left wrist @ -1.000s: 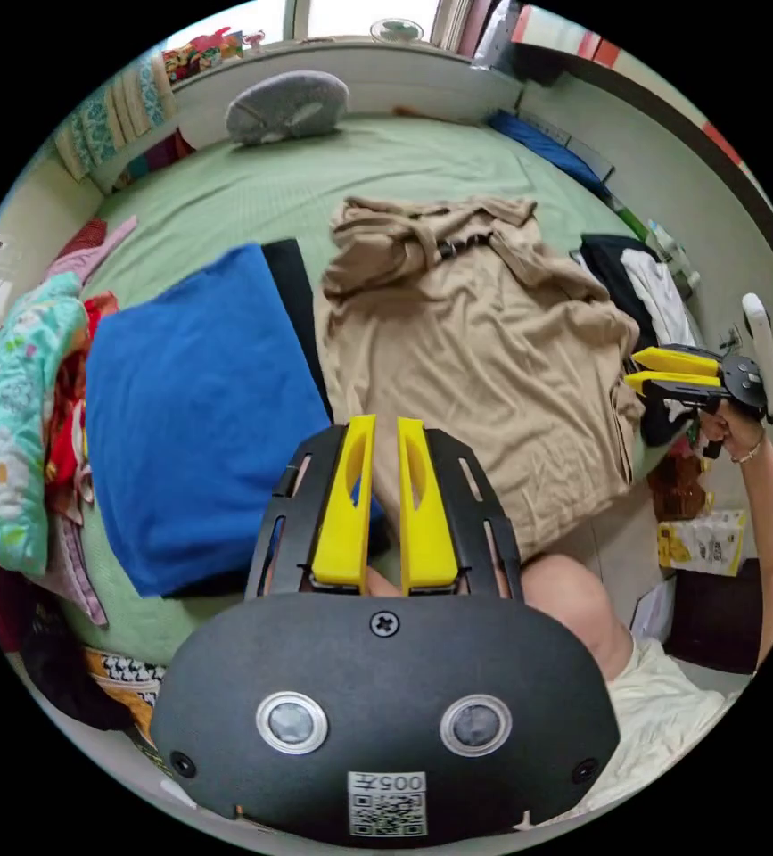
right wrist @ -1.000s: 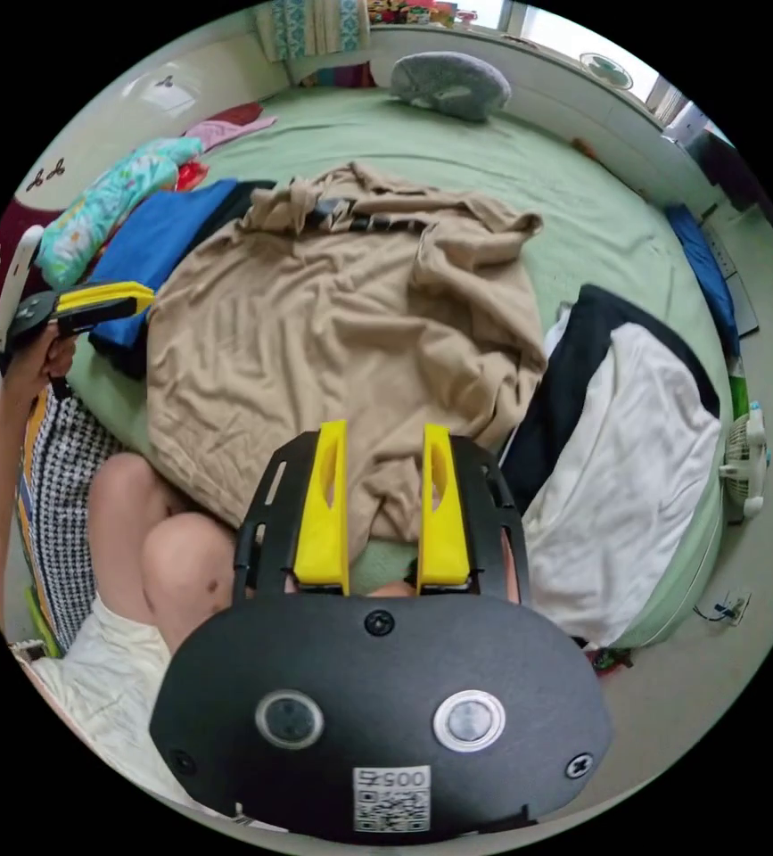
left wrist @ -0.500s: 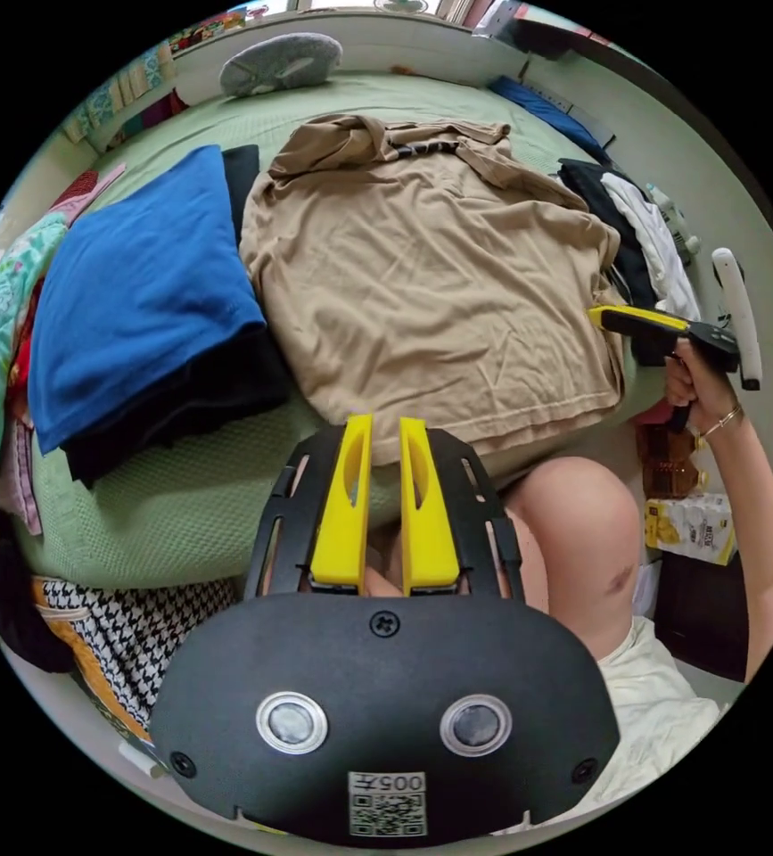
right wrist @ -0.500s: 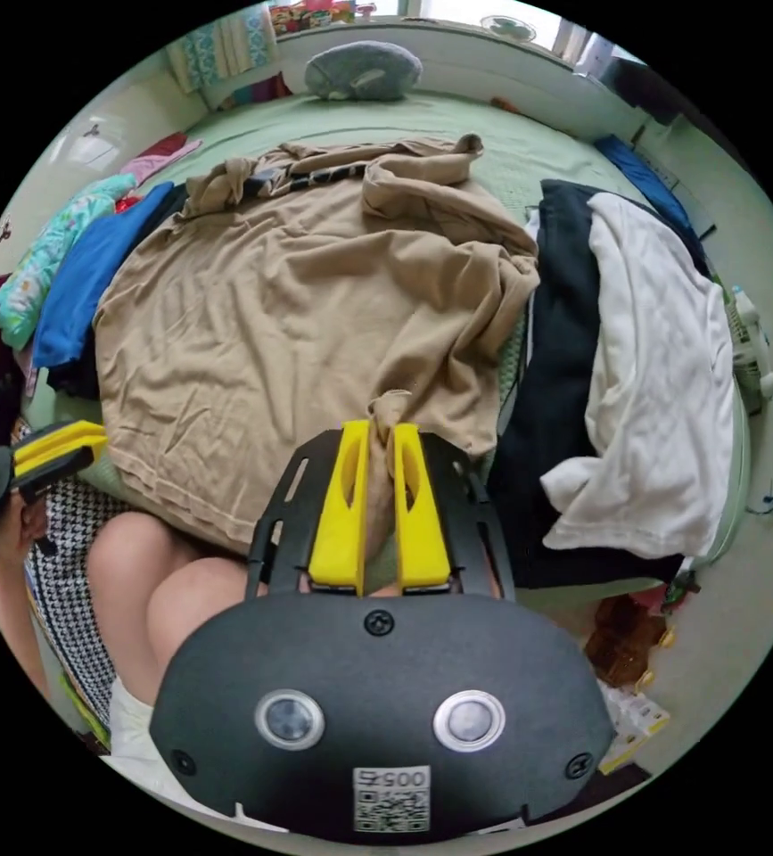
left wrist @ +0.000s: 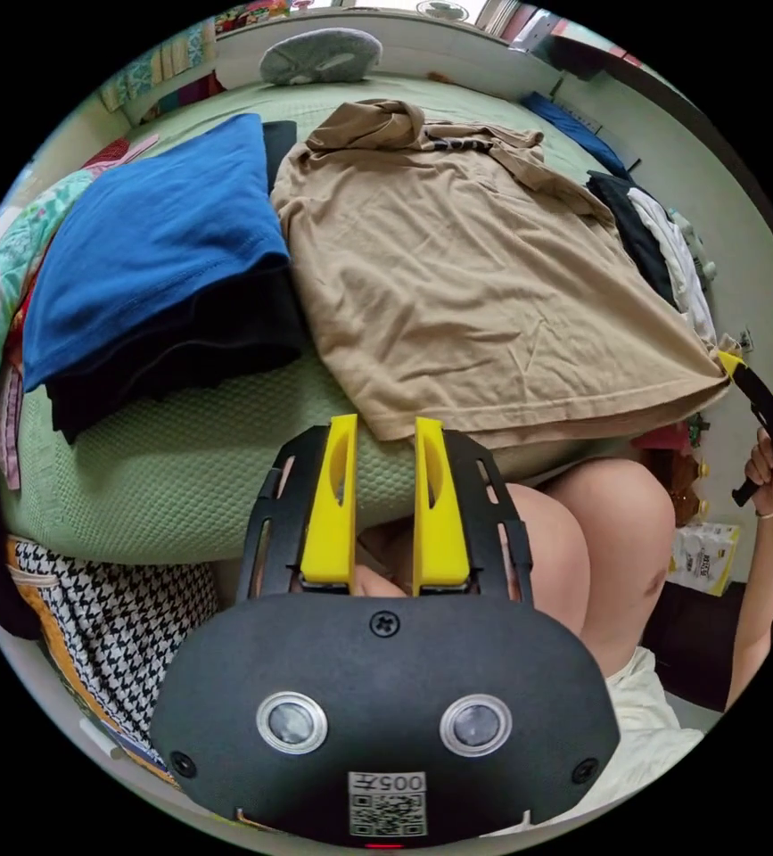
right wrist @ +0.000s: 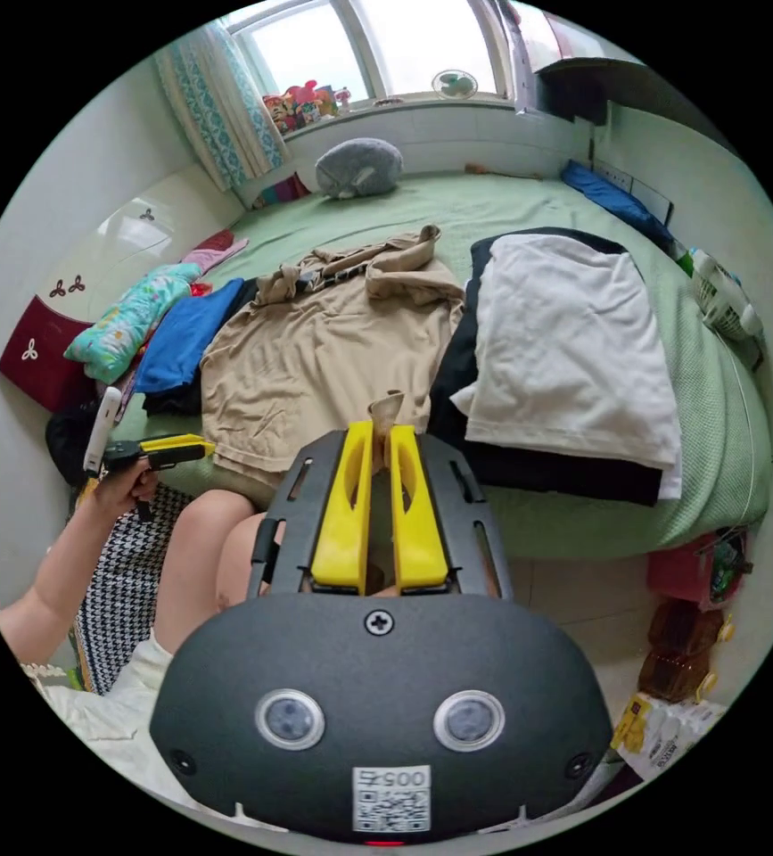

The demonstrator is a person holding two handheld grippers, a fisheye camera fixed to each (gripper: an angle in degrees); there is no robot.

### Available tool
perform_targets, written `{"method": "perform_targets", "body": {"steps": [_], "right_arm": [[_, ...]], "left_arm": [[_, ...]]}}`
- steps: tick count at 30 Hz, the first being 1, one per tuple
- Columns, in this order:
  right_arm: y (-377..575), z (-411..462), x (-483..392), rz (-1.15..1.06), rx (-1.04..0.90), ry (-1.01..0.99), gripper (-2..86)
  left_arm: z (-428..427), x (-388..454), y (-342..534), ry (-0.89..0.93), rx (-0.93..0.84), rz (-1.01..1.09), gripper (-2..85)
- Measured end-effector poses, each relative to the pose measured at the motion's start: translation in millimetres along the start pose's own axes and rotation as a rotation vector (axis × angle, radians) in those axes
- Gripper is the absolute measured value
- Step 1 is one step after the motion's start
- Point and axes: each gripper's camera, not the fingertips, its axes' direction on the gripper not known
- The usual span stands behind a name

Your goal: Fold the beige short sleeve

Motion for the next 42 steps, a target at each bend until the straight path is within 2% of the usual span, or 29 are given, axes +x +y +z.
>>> {"method": "perform_targets", "body": {"steps": [7, 10, 13, 21, 25, 31, 35, 38, 42], "right_arm": [[31, -1, 7, -0.003, -0.024, -0.003, -0.7], [35, -1, 4, -0.004, -0.027, -0.011, -0.6], [35, -10, 2, -0.004, -0.004, -0.015, -0.7], [14, -71, -2, -0.025, 0.100, -0.022, -0.7], [15, -102, -9, -0.081, 0.092, -0.046, -0.8], [42, -126, -10, -0.171, -0.023, -0.106, -0.9], [60, -88, -10, -0.212, -0.209, -0.082, -0.7], [65, -47, -16, -0.245, -0.357, -0.080, 0.8], [45, -20, -38, -0.302, -0.368, 0.003, 5.1]], "left_arm": [[-1, -7, 11, 0.068, 0.020, -0.119, 10.1], [-8, -9, 17, 0.082, 0.010, -0.110, 5.6], [-23, -11, 25, 0.215, 0.004, -0.117, 2.6], [-139, 2, 64, 0.079, 0.215, 0.002, 1.0], [-186, 13, 100, 0.091, 0.278, 0.062, 1.0], [-215, 32, 173, 0.145, 0.291, 0.133, 1.7], [-177, 44, 201, 0.166, 0.166, 0.158, 3.8], [-146, 41, 206, 0.092, 0.089, 0.105, 4.3], [-139, 33, 192, 0.050, 0.117, 0.053, 1.0]]}}
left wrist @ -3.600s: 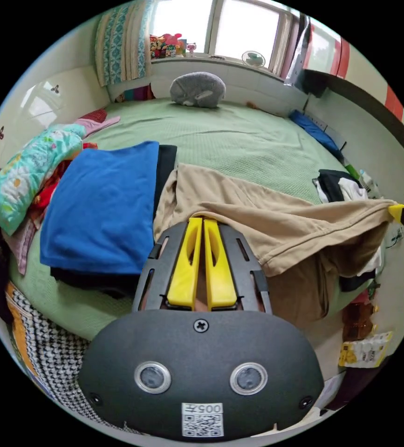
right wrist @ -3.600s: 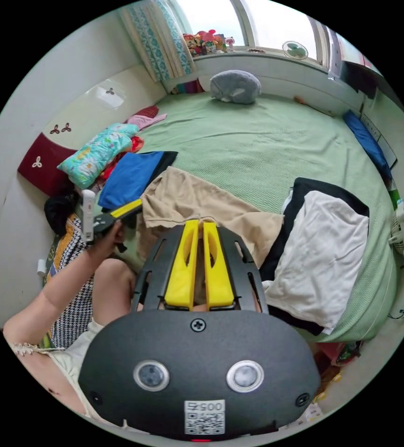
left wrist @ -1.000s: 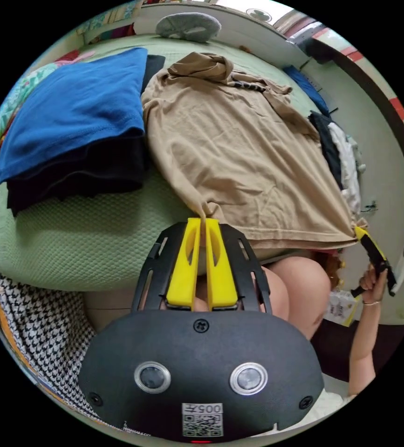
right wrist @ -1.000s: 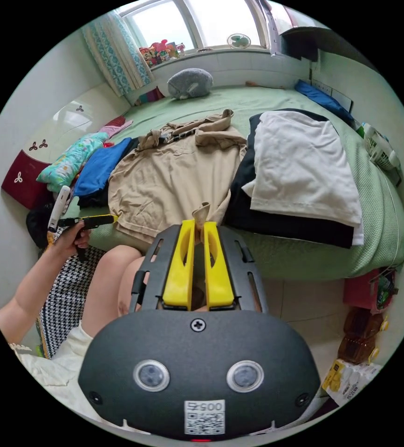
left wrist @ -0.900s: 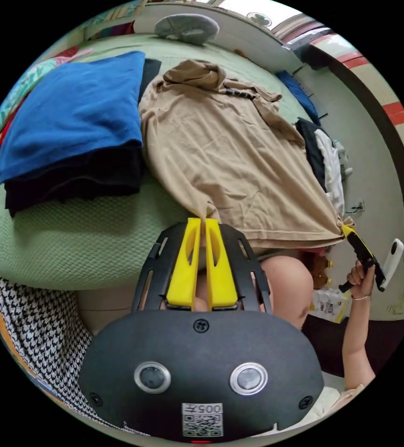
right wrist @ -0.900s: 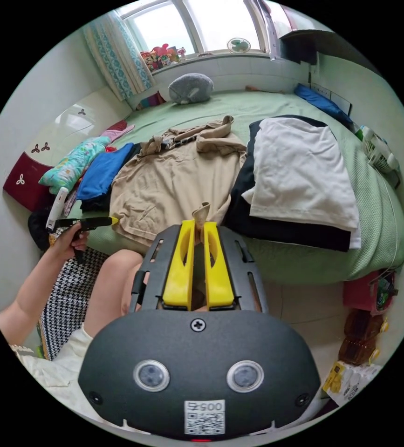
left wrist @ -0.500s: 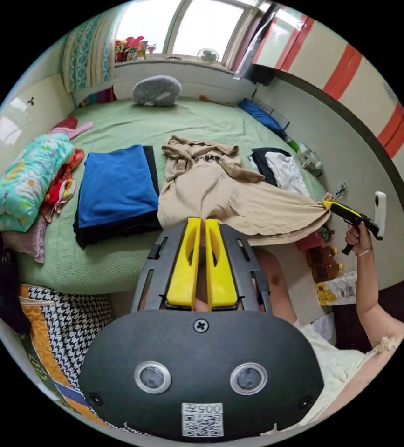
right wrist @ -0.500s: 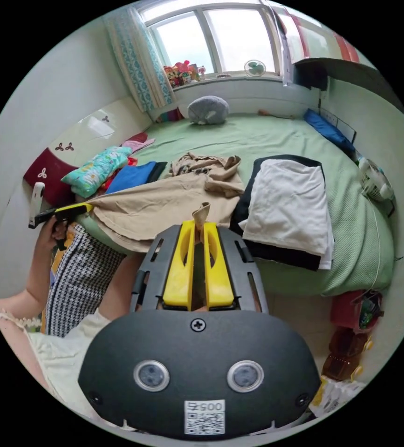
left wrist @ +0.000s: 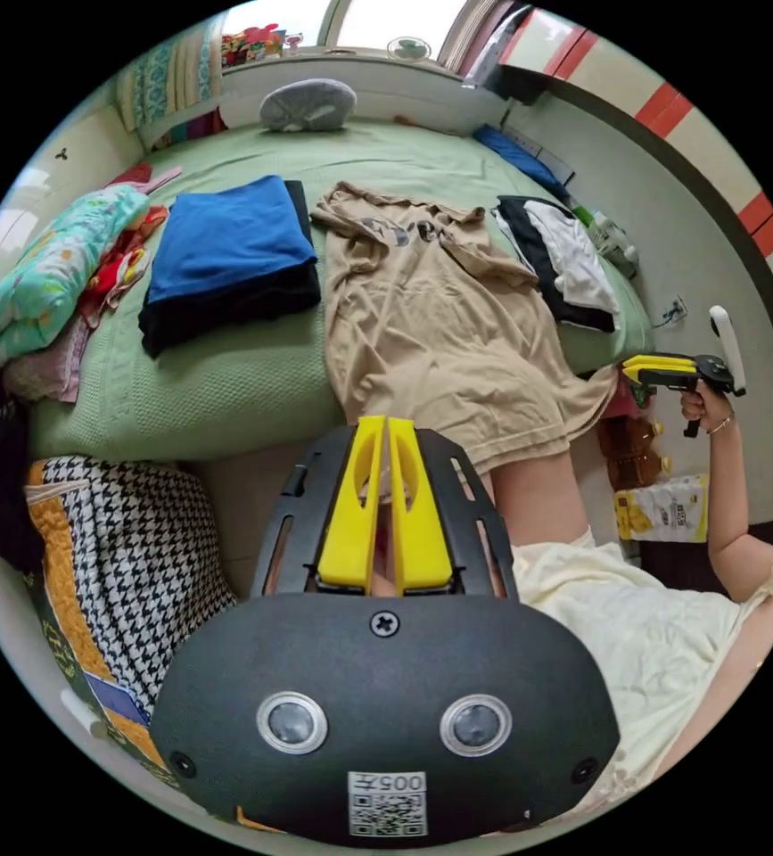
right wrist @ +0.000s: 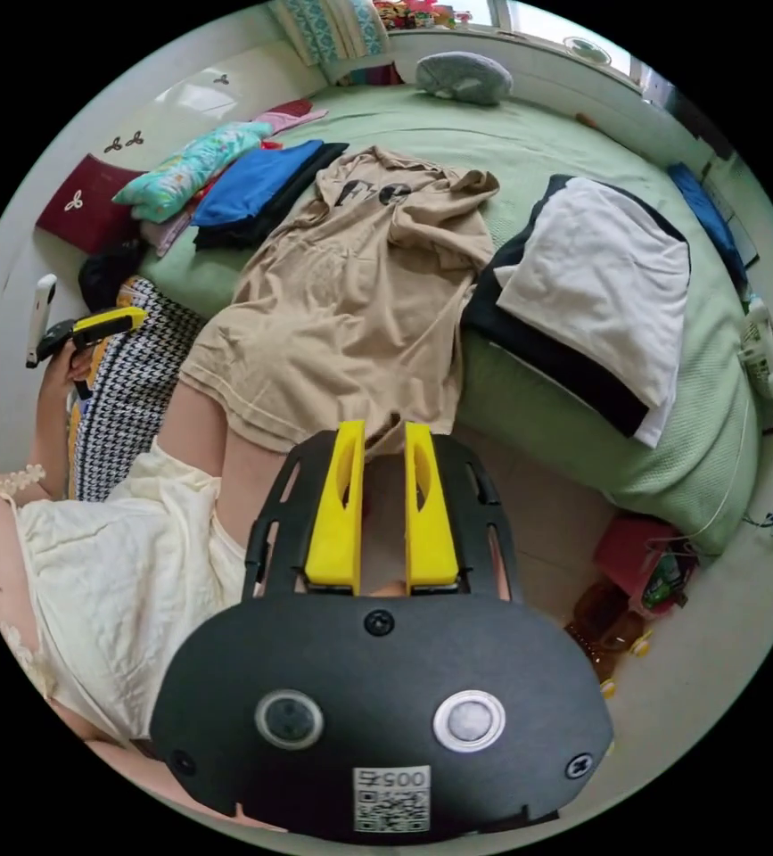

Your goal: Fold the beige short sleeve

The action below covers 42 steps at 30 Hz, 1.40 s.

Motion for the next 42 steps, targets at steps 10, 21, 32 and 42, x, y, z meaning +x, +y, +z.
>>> {"method": "perform_targets", "body": {"steps": [10, 21, 32, 42], "right_arm": [[-148, 26, -37, -0.013, 0.206, 0.049, 9.0], [-296, 158, -40, -0.017, 0.040, 0.302, 6.8], [-314, 78, 67, 0.102, 0.194, 0.236, -1.0], [-261, 43, 254, 0.630, 0.321, -0.161, -0.1]], "left_arm": [[73, 35, -102, -0.002, 0.045, 0.012, 0.2], [209, 41, -222, -0.147, -0.134, 0.116, -0.3], [241, 17, -239, -0.008, -0.052, 0.067, -0.5], [258, 18, -273, -0.089, -0.071, 0.087, -0.5]]}}
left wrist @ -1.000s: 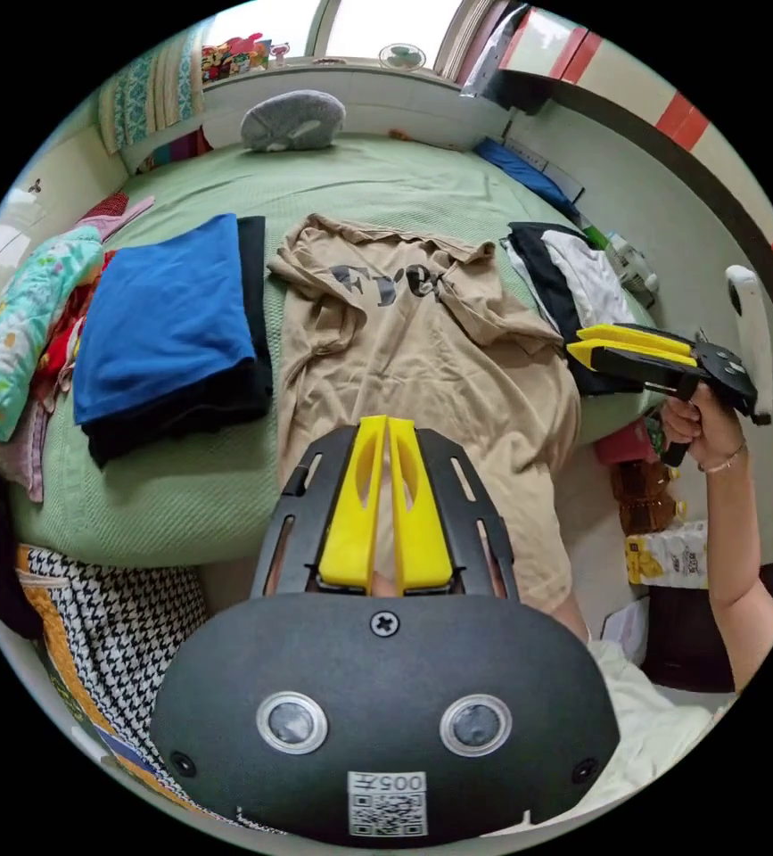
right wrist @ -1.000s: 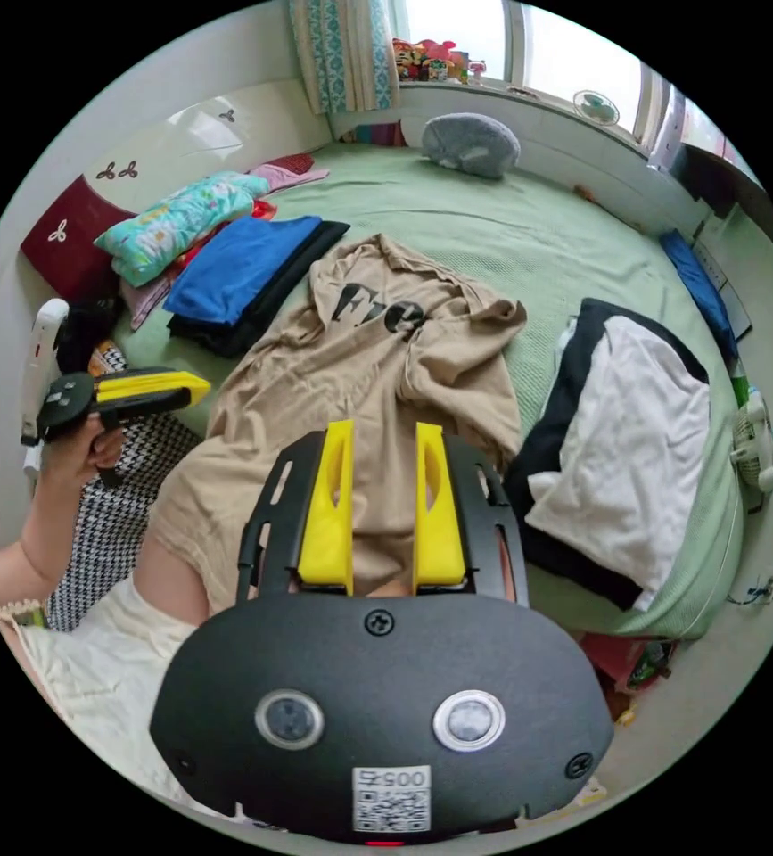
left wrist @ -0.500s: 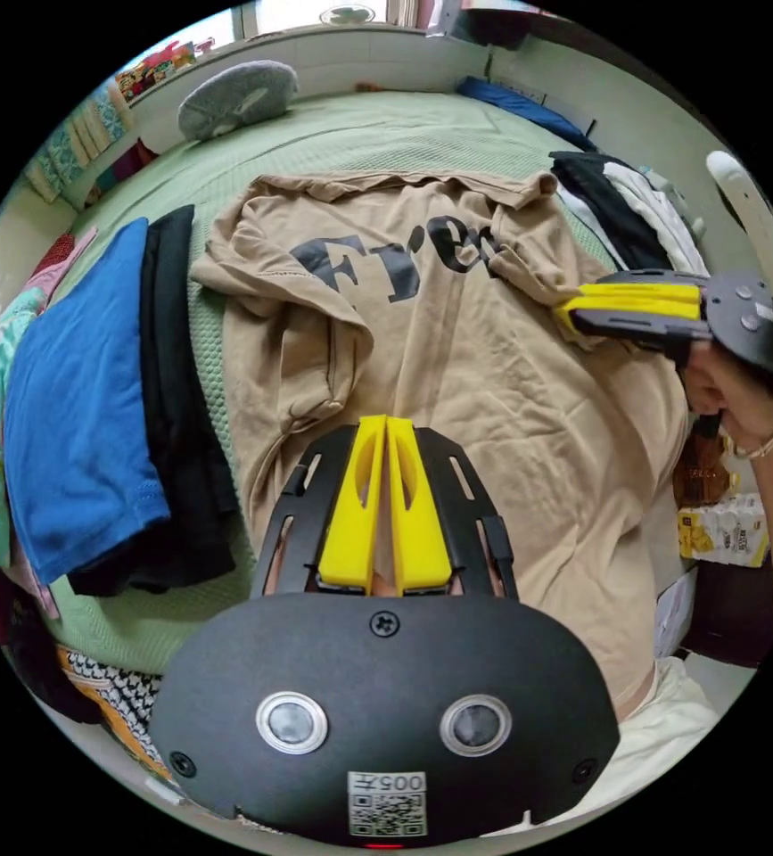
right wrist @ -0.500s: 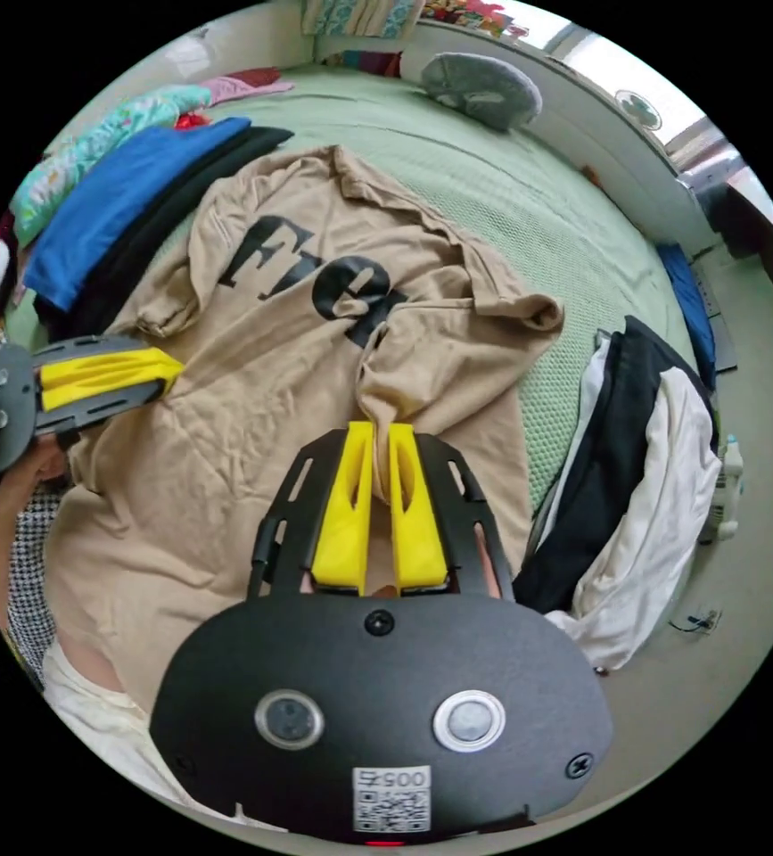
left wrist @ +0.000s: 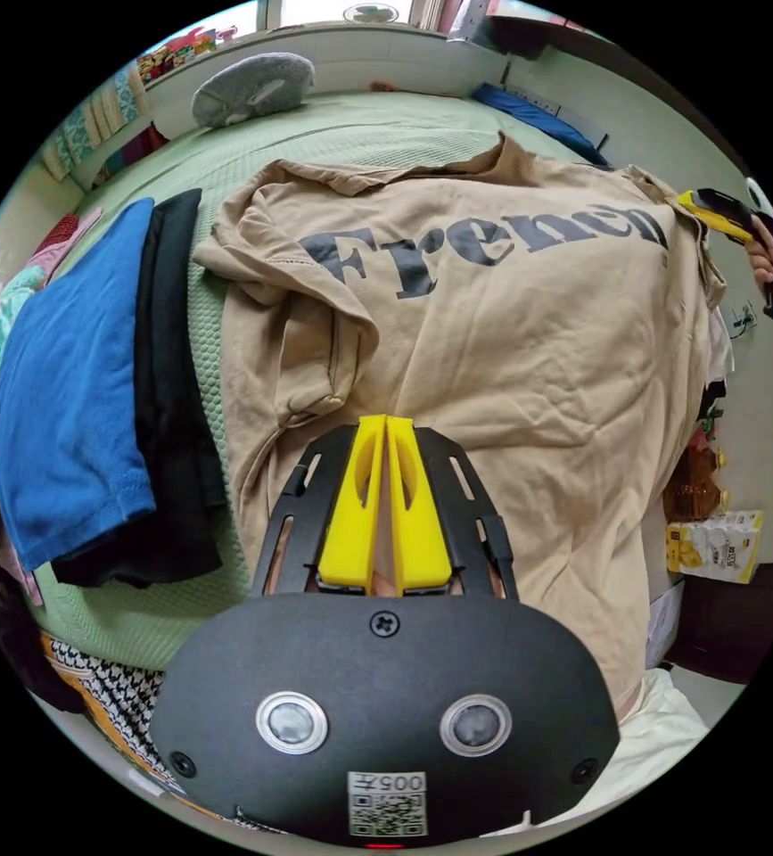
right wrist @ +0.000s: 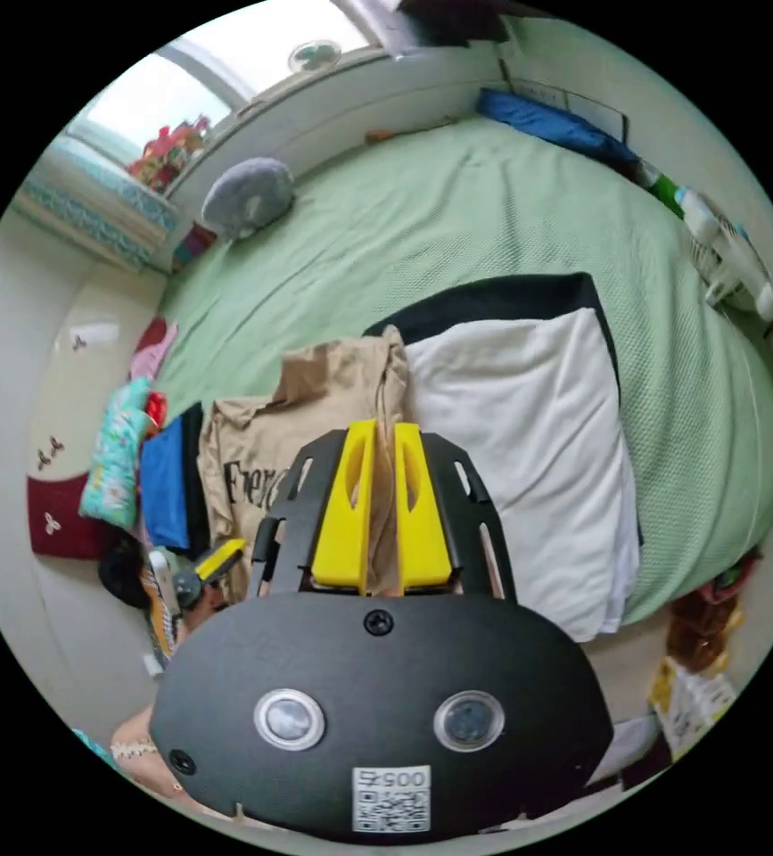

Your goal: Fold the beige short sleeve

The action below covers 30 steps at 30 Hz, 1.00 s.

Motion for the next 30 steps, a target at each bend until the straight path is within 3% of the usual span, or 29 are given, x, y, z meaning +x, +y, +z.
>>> {"method": "perform_targets", "body": {"steps": [3, 8, 15, 22, 30], "right_arm": [[20, -13, 8, -0.001, 0.112, -0.094, -0.5], [54, 4, -36, -0.250, -0.003, -0.138, -0.8], [141, 103, -156, -0.566, -0.111, 0.160, -1.0], [193, 216, -209, -0.555, -0.176, 0.307, -1.3], [229, 254, -237, -0.614, -0.034, 0.429, -1.0]], "left_arm": [[2, -8, -10, 0.025, -0.005, -0.017, -0.5], [4, -26, -29, 0.101, -0.024, -0.057, -0.2], [-24, -53, -41, 0.177, 0.097, -0.133, 4.0], [-43, -58, -73, 0.029, 0.187, -0.133, 12.5], [-26, -86, -129, 0.044, 0.202, -0.252, 13.5]]}}
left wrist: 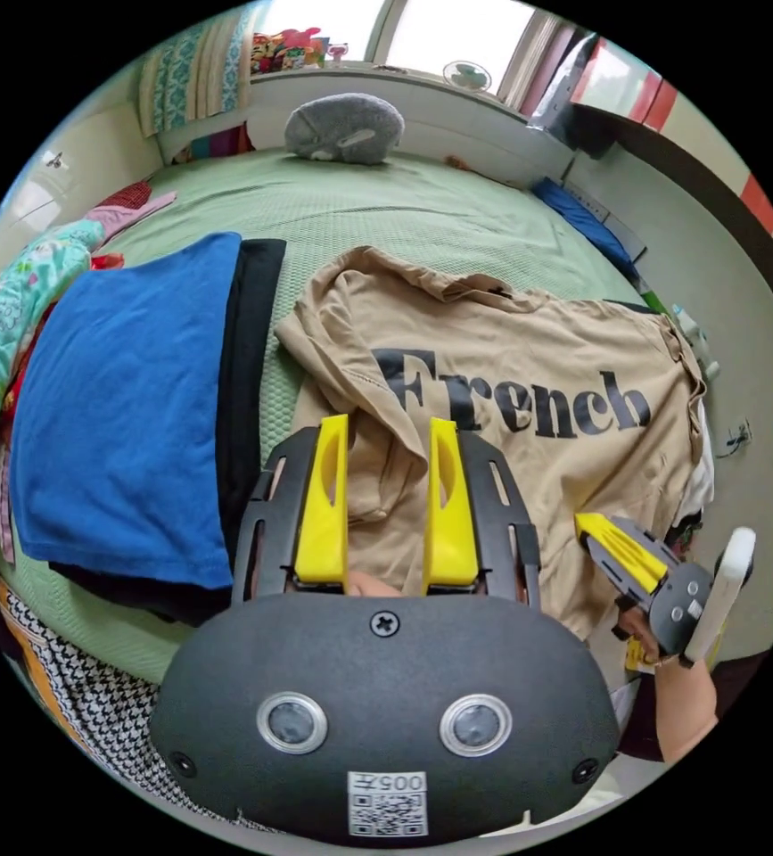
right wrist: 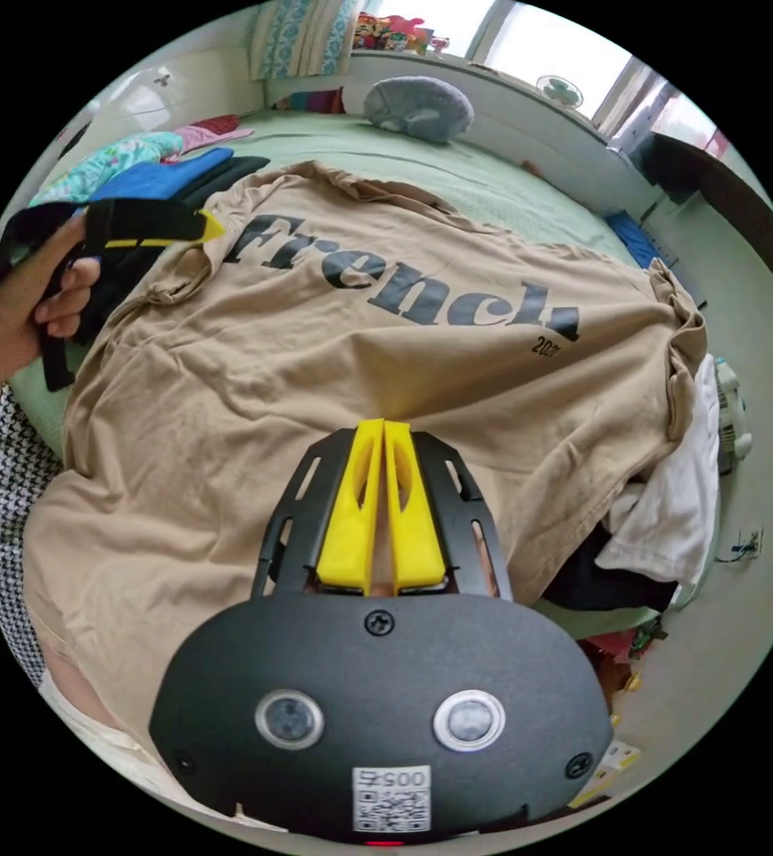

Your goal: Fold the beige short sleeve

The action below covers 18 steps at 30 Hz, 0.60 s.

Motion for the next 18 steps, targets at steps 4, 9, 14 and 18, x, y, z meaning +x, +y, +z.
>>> {"method": "perform_targets", "body": {"steps": [4, 9, 14, 18], "right_arm": [[-8, 6, -8, -0.015, -0.024, -0.012, -0.9], [-17, 15, -14, -0.023, -0.041, -0.043, -0.9], [-21, 20, -13, -0.016, -0.048, -0.087, -0.9], [-24, 25, -11, -0.004, -0.057, -0.121, -0.9]], "left_arm": [[8, -13, -24, 0.014, 0.003, -0.072, 13.6], [22, -21, -54, -0.039, -0.031, -0.071, 11.8], [15, -19, -74, -0.025, -0.026, -0.069, 4.9], [-22, -25, -107, -0.015, -0.003, -0.018, 2.8]]}}
